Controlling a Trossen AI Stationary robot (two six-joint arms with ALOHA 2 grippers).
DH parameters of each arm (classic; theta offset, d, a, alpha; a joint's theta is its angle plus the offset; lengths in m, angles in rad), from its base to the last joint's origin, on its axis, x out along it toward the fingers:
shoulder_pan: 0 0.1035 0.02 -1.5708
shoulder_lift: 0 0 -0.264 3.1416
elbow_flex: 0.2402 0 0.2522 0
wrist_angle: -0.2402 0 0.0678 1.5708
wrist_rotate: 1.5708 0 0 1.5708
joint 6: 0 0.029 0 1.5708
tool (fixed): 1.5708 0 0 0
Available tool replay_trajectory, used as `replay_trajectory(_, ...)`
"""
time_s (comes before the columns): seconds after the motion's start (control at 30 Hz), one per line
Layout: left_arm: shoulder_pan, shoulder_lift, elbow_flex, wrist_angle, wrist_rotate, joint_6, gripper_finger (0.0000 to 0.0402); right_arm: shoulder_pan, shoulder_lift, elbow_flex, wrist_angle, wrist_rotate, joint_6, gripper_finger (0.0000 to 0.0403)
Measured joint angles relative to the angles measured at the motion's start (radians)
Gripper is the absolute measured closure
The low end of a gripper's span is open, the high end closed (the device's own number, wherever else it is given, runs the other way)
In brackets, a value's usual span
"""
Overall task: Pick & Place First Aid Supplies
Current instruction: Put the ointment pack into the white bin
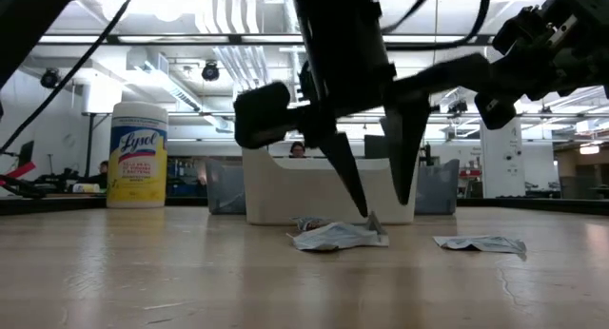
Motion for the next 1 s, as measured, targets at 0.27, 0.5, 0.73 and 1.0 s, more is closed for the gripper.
replay_trajectory(0.27,-0.002,-0.006,0.0,-0.011,0.005,-0.008,0.0264,0.0,0.0,0.0,0.0,0.0,0.0,0.0394)
replay_trajectory(0.5,-0.002,0.005,-0.002,-0.009,0.034,0.012,0.0264,0.0,0.0,0.0,0.0,0.0,0.0,0.0394)
replay_trajectory(0.73,-0.002,0.017,-0.003,-0.004,0.058,0.006,0.0264,0.0,0.0,0.0,0.0,0.0,0.0,0.0394)
replay_trajectory(1.0,-0.002,0.018,-0.005,-0.006,0.052,0.006,0.0264,0.0,0.0,0.0,0.0,0.0,0.0,0.0394)
